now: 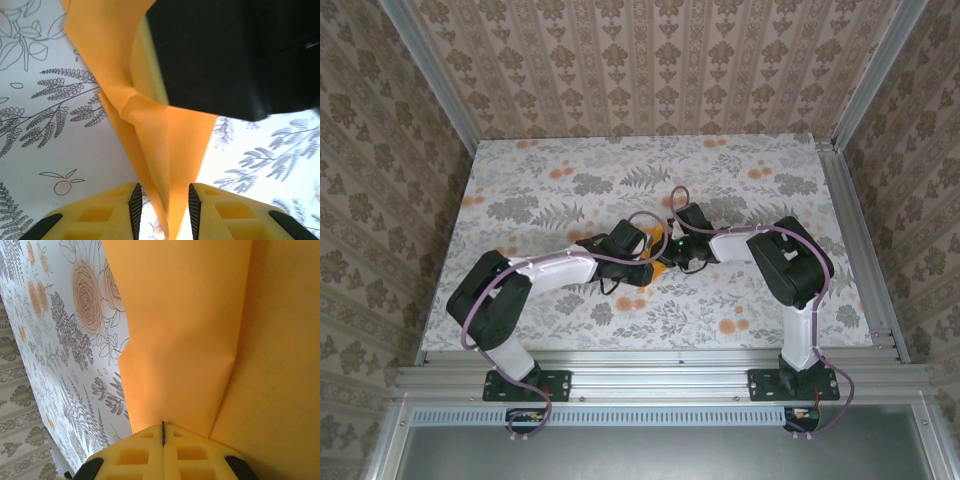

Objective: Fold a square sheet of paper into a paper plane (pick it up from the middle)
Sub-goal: Fourth fold the wing at the center of the table.

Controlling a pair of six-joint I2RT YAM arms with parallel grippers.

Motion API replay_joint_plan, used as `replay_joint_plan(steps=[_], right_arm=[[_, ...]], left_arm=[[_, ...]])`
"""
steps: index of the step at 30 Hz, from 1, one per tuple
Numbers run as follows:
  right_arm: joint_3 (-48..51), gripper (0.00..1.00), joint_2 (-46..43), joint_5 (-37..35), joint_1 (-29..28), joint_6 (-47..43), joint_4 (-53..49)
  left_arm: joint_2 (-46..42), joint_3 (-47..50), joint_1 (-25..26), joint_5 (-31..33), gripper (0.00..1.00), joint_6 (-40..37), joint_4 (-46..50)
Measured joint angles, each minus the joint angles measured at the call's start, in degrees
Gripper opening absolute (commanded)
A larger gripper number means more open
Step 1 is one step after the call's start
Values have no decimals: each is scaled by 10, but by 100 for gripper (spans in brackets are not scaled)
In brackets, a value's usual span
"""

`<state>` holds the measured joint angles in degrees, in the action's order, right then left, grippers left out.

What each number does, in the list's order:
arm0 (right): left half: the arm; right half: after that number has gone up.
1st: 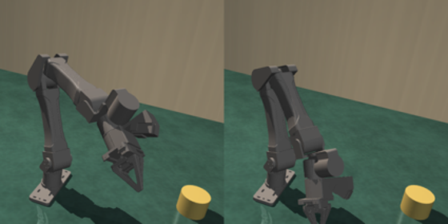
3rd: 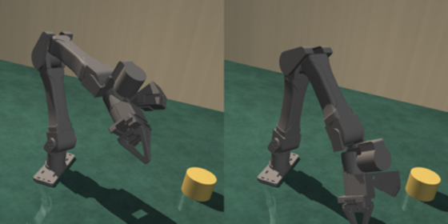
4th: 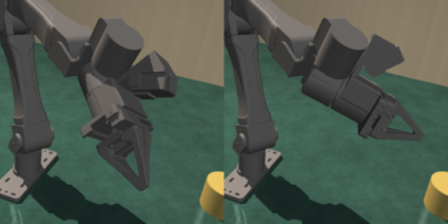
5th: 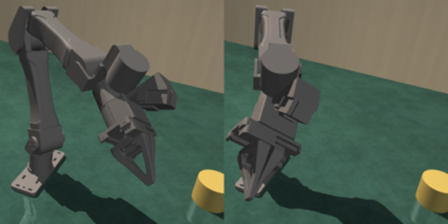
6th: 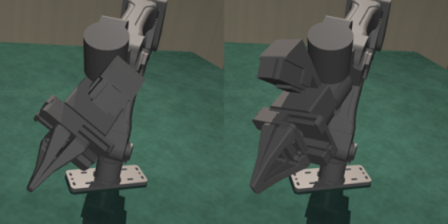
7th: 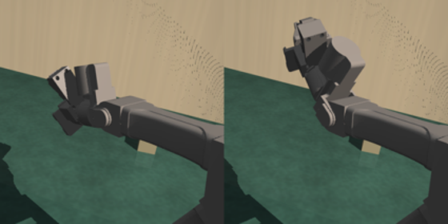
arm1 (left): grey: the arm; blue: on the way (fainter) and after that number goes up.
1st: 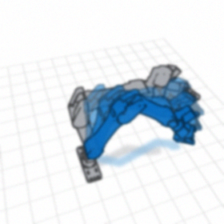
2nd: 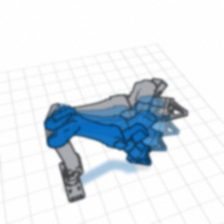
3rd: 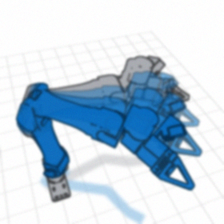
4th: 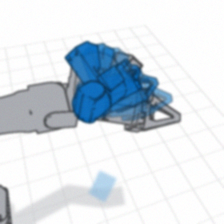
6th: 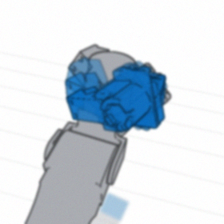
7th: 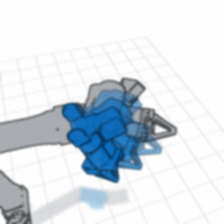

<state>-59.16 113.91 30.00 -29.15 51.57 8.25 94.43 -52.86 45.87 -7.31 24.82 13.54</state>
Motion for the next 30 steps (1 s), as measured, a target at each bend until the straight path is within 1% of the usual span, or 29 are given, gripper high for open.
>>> replay_joint_plan(steps=[3,5,13,21,30], right_arm=[[0,4,0,0,0,-3,0],[0,4,0,0,0,-4,0],[-1,4,0,2,0,-4,0],[-3,4,1,5,0,-4,-3],[-11,4,3,5,0,-4,-12]], left_arm=[[-12,0,-2,-10,34,6,-1],[-13,0,-3,-19,32,12,-9],[-4,18,-6,-70,26,26,-84],[19,47,-18,-86,22,26,-121],[20,80,-24,-96,21,26,-155]])
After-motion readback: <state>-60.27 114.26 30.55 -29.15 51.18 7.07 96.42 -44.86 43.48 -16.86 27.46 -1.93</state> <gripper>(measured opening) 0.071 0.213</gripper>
